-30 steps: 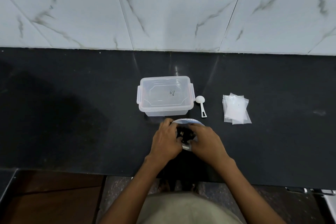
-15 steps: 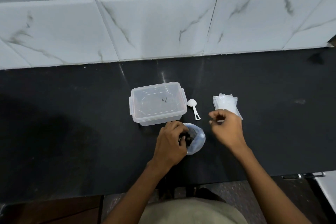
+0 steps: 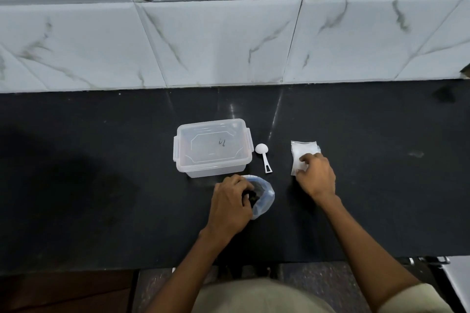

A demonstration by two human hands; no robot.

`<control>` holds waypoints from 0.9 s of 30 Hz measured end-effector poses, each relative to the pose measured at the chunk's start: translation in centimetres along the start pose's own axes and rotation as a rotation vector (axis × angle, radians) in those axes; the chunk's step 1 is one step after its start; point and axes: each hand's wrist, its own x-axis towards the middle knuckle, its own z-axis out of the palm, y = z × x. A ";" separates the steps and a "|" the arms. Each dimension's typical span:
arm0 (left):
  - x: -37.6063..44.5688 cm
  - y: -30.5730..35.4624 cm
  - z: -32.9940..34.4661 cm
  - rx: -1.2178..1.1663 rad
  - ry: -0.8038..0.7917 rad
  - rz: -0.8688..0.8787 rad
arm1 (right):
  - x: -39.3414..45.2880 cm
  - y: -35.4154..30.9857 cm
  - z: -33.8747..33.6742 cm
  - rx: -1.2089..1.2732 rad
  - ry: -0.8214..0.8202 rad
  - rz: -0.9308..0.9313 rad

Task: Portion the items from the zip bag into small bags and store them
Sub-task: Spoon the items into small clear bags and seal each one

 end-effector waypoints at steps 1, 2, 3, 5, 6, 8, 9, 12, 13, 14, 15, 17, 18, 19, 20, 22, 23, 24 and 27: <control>-0.2 0.1 0.0 0.006 0.006 -0.013 | 0.0 0.1 -0.1 0.012 0.047 -0.018; -0.2 0.1 0.0 0.011 0.014 -0.022 | 0.0 0.1 -0.3 0.006 0.099 -0.035; -0.3 0.2 0.0 0.014 0.018 -0.032 | 0.2 0.2 -0.4 -0.029 0.133 -0.052; -0.4 0.4 -0.1 0.015 0.009 -0.053 | 1.1 0.3 -0.7 -0.139 0.117 -0.067; -0.4 0.5 -0.1 0.016 0.003 -0.062 | 1.6 0.4 -0.7 -0.180 0.075 -0.070; -0.5 0.7 -0.1 0.021 0.006 -0.076 | 2.2 0.7 -0.3 -0.219 0.027 -0.082; -0.5 0.7 -0.1 0.024 0.007 -0.082 | 2.4 0.8 -0.1 -0.219 0.043 -0.088; -0.4 1.0 0.0 0.031 0.018 -0.099 | 2.1 1.1 -0.1 -0.173 0.147 -0.106; -0.4 1.1 0.0 0.033 0.024 -0.101 | 2.0 1.1 -0.2 -0.156 0.172 -0.114; -0.4 1.2 0.0 0.033 0.029 -0.100 | 1.9 1.1 -0.5 -0.139 0.192 -0.122; -0.4 1.2 0.0 0.032 0.033 -0.097 | 1.7 1.0 -0.8 -0.118 0.211 -0.130; -0.5 1.4 0.0 0.016 0.054 -0.087 | 1.3 0.7 -1.9 -0.047 0.241 -0.160; -0.5 1.7 -0.1 -0.010 0.075 -0.079 | 1.0 0.5 -2.6 0.007 0.243 -0.183; -0.5 2.1 -0.2 -0.046 0.106 -0.065 | 0.6 0.1 -3.2 0.073 0.237 -0.210; -0.4 2.6 -0.2 -0.086 0.138 -0.051 | 0.1 -0.3 -3.9 0.144 0.225 -0.237; 0.0 4.0 -0.4 -0.157 0.177 -0.038 | -0.9 -1.4 -5.2 0.264 0.208 -0.295; 0.2 4.7 -0.4 -0.183 0.172 -0.034 | -1.4 -1.9 -5.6 0.312 0.208 -0.320; 0.5 5.4 -0.4 -0.200 0.156 -0.023 | -2.0 -2.6 -6.1 0.354 0.212 -0.339; 1.7 7.1 -0.3 -0.103 0.166 0.045 | -4.1 -4.5 -7.3 0.512 0.214 -0.370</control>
